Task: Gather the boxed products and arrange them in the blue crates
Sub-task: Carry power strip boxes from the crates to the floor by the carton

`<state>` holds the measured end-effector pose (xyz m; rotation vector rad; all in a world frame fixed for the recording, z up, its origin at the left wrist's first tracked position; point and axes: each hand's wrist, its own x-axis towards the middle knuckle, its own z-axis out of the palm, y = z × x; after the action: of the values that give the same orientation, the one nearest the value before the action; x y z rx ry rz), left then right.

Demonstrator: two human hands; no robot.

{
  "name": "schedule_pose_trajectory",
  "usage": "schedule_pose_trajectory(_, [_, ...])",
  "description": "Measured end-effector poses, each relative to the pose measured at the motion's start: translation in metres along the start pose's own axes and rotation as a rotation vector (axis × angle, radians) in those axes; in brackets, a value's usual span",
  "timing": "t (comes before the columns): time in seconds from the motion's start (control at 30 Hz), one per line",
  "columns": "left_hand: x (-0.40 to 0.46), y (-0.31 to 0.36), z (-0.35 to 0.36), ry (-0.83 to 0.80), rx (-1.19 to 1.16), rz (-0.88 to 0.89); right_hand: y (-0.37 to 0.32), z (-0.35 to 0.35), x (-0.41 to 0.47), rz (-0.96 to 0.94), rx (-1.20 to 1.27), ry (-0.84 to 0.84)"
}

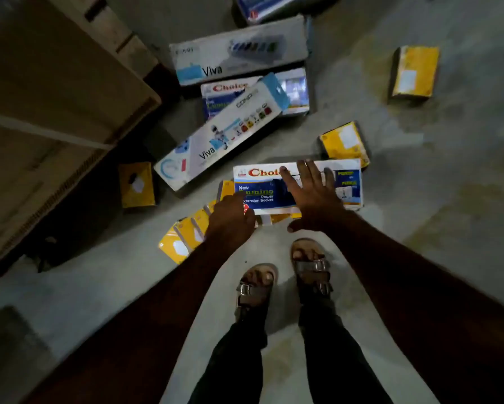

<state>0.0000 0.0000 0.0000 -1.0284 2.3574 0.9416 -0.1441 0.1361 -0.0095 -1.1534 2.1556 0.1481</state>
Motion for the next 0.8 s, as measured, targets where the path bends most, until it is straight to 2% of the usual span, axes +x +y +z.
schedule_pose_trajectory(0.13, [0.013, -0.009, 0.035, 0.072, -0.237, -0.195, 0.005, 0.024, 0.043, -0.028, -0.18, -0.008])
schedule_pose_trajectory(0.3, [0.011, -0.013, 0.064, 0.087, -0.28, -0.203, 0.01, 0.03, 0.079, -0.088, -0.358, -0.04])
schedule_pose_trajectory(0.43, [0.005, -0.011, 0.059, 0.109, -0.348, -0.275, 0.002, 0.031, 0.084, -0.09, -0.338, -0.07])
schedule_pose_trajectory(0.53, [0.006, -0.012, 0.045, 0.192, -0.398, -0.248, 0.004, 0.02, 0.077, -0.081, -0.245, 0.002])
schedule_pose_trajectory(0.63, [0.013, -0.005, 0.023, 0.219, -0.551, -0.347, 0.004, 0.0, 0.069, -0.006, -0.091, 0.13])
schedule_pose_trajectory(0.73, [0.017, 0.014, -0.002, 0.038, -0.826, -0.476, -0.007, -0.028, 0.07, 0.11, 0.123, 0.207])
schedule_pose_trajectory(0.8, [0.017, 0.028, -0.015, -0.14, -1.004, -0.408, -0.018, -0.049, 0.074, 0.173, 0.3, 0.174])
